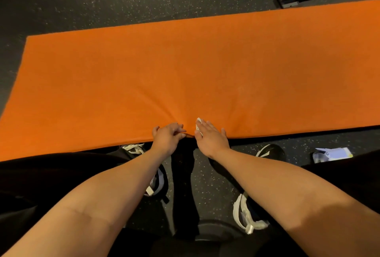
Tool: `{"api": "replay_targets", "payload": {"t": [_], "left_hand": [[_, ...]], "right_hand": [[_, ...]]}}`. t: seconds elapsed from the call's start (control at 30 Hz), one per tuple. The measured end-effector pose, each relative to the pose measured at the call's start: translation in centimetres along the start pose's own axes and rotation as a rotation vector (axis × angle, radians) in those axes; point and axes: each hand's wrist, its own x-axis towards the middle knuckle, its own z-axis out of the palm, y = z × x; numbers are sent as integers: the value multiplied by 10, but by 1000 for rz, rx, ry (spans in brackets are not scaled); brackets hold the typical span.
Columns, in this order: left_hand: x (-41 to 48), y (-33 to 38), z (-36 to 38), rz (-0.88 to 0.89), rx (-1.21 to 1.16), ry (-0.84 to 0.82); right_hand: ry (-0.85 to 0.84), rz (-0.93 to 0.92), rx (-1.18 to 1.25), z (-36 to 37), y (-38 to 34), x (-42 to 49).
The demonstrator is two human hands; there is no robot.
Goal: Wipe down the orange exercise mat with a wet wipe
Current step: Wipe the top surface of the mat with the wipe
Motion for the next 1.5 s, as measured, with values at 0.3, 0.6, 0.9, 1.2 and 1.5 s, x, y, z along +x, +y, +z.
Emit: {"api": "replay_targets", "payload": {"t": [0.3,0.6,0.9,1.2,1.5], "left_hand": [[-23,18,14,35,11,-35],[-19,32,3,107,-117,-15],[-14,75,24,170,-134,5],[-2,103,53,217,-32,-56],[-5,60,40,203,385,-58]], "right_hand": [[-35,67,23,-3,11,-36],[45,118,47,-23,1,-46],[114,214,46,-48,26,-57],[213,249,17,-51,49,-38],[107,-123,-173,-27,35,-22]]}}
